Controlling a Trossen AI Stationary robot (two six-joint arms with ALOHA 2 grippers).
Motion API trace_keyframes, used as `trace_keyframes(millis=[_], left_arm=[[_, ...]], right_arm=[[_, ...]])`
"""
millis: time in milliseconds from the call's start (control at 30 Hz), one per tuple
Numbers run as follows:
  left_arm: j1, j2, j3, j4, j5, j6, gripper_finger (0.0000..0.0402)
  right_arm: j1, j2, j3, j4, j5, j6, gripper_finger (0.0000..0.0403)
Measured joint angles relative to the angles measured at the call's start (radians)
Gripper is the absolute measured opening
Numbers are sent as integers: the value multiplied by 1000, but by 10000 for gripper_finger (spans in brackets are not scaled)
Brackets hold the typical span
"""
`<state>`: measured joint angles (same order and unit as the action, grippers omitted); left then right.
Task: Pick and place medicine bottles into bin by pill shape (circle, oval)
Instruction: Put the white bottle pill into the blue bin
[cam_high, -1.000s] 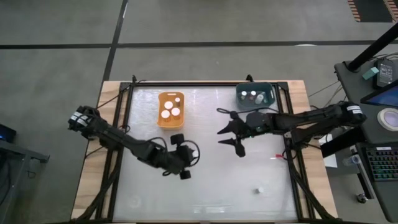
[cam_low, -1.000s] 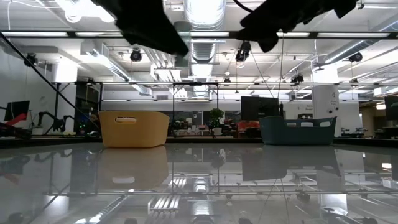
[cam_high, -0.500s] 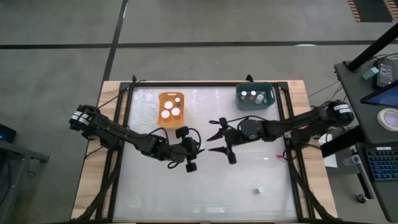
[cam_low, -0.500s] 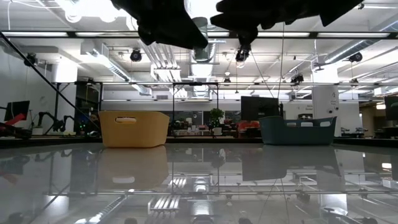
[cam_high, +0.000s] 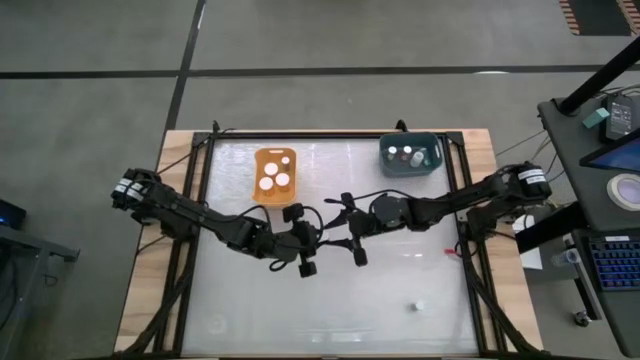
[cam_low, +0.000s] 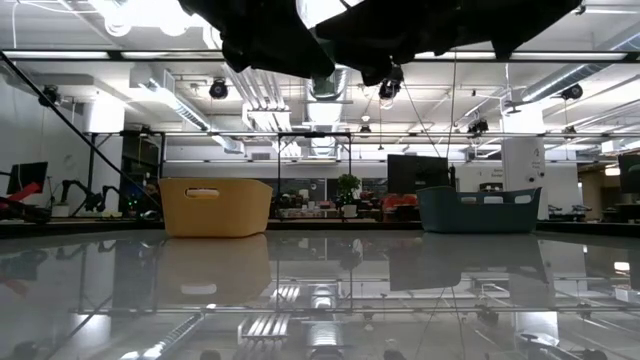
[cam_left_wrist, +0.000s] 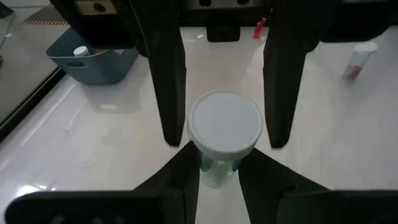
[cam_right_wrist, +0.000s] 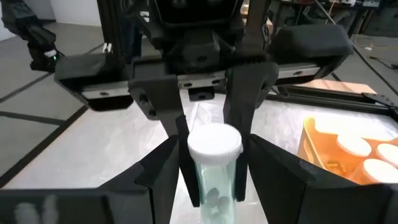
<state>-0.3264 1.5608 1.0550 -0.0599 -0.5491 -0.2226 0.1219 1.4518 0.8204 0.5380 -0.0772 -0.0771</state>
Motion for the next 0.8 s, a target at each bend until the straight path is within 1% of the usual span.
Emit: trace_keyframes(millis=[133,533,633,800], left_arm=[[0,0,-1,-1,0,0,77],[0,0,-2,0,1,2,77],[0,0,-2,0,0,2,77],[0,0,-2,-1,0,3,77]], right_arm=[[0,22,21,-4,1,-13,176],[0,17,24,-8,1,-1,173],[0,17,24,-9,1,-1,156],[0,17,24,-9,2,-2,111]])
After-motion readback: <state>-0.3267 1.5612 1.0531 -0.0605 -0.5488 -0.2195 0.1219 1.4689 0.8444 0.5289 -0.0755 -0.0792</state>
